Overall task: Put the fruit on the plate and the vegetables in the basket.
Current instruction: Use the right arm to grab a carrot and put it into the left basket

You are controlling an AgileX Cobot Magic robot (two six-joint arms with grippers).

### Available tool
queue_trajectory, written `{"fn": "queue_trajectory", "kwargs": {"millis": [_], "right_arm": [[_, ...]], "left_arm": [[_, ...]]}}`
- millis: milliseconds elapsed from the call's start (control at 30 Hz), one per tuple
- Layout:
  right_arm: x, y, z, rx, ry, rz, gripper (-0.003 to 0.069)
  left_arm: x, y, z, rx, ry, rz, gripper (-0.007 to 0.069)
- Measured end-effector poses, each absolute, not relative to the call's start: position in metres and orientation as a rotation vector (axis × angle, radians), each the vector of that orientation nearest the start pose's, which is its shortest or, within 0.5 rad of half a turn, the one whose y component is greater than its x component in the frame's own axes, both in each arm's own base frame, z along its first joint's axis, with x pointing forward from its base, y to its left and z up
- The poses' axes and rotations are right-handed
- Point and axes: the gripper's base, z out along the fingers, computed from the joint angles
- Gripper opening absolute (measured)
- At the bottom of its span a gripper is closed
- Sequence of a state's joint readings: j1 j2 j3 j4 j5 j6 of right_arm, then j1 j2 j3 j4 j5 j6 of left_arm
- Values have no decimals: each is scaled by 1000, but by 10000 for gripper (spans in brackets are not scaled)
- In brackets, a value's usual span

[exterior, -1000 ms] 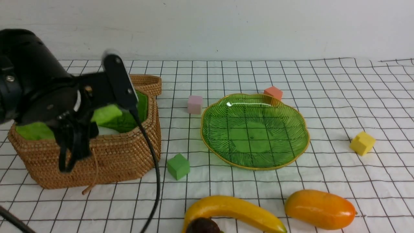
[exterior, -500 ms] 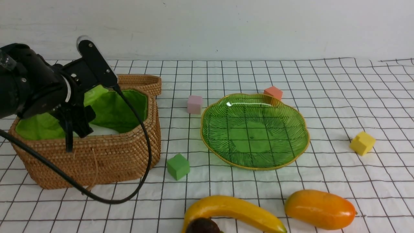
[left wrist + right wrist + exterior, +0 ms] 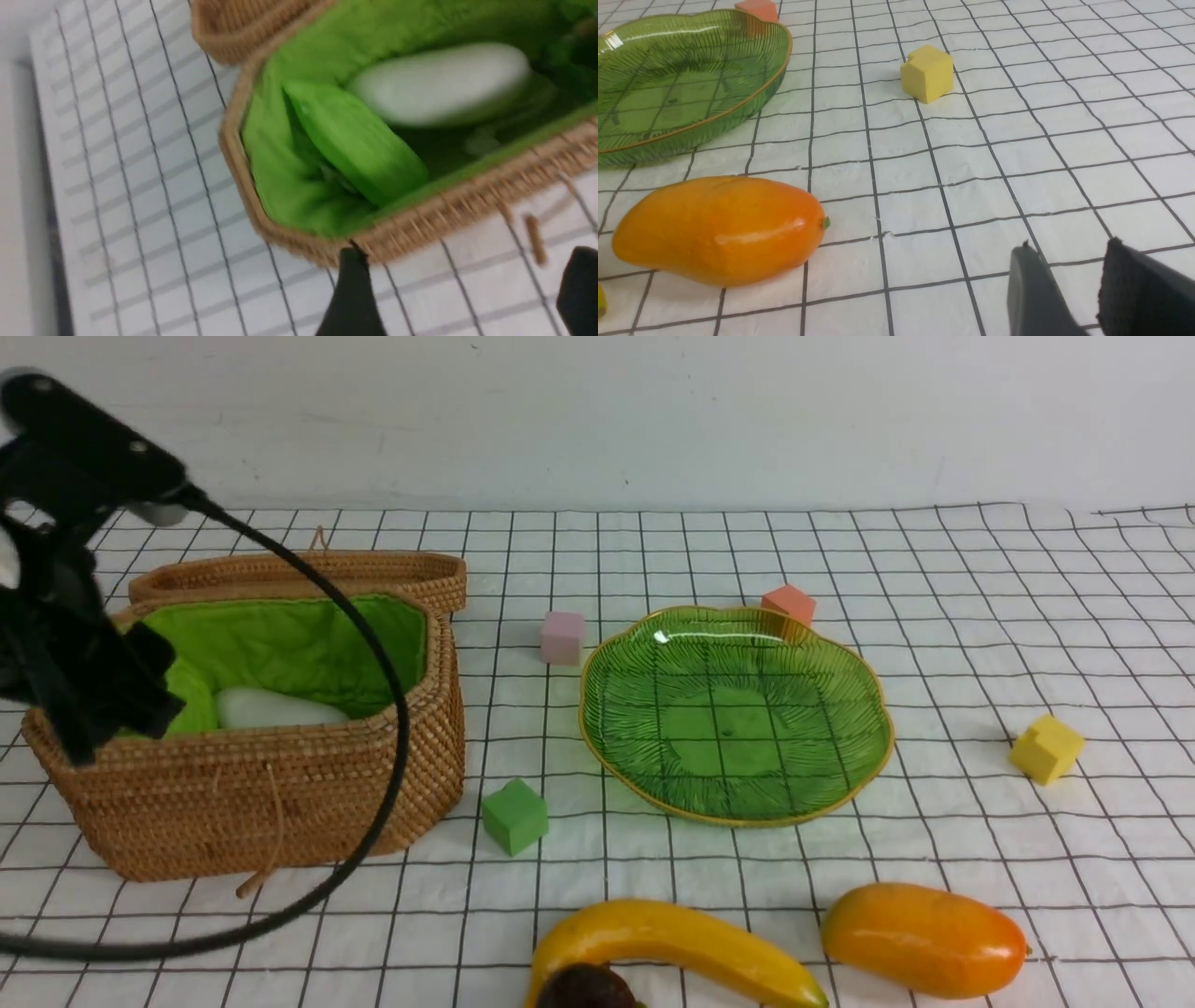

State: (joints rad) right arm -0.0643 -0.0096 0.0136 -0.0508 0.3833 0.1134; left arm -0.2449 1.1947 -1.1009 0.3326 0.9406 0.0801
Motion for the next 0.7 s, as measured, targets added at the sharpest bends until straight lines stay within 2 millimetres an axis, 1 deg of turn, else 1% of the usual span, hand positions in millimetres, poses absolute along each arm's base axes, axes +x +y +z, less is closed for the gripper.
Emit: {"fn": "queue_trajectory", "kwargs": {"millis": [33, 67, 133, 167, 200, 233, 267, 333, 367, 400, 433, 467, 500, 533, 700], "right_arm": [[52, -5, 175, 135, 1866, -16, 242], [52, -5, 175, 135, 1866, -16, 242], [52, -5, 175, 135, 1866, -16, 242], [52, -5, 175, 135, 1866, -16, 242], [52, -5, 175, 135, 1866, -16, 242], [52, -5, 175, 135, 1866, -16, 242], [52, -5, 175, 135, 1866, -16, 242], [52, -5, 175, 135, 1866, -16, 242], [52, -5, 175, 135, 1866, -16, 242], [52, -5, 175, 135, 1866, -16, 242], [52, -5, 175, 135, 1866, -16, 242], [52, -5, 175, 135, 1866, -16, 242], [52, -5, 175, 135, 1866, -16, 242], [52, -5, 175, 135, 1866, -16, 242], [52, -5, 175, 135, 1866, -16, 242]], "left_arm": [[215, -31, 359, 511, 2456, 307, 466], [199, -28, 363, 506, 2488, 286, 432], [175, -25, 365, 509, 2540, 254, 365], [163, -23, 368, 501, 2536, 231, 325], [158, -22, 369, 499, 2535, 217, 294], [148, -22, 368, 494, 2533, 181, 251], [129, -24, 366, 479, 2521, 84, 160], [110, -29, 359, 454, 2493, -75, 48], [102, -33, 356, 435, 2442, -177, 6], [98, -36, 352, 420, 2412, -236, -13], [98, -38, 352, 411, 2392, -263, -13], [95, -41, 346, 372, 2315, -342, -13], [95, -41, 347, 367, 2300, -350, -13], [95, -44, 344, 323, 2233, -411, -13], [96, -47, 344, 271, 2163, -487, -13]]}}
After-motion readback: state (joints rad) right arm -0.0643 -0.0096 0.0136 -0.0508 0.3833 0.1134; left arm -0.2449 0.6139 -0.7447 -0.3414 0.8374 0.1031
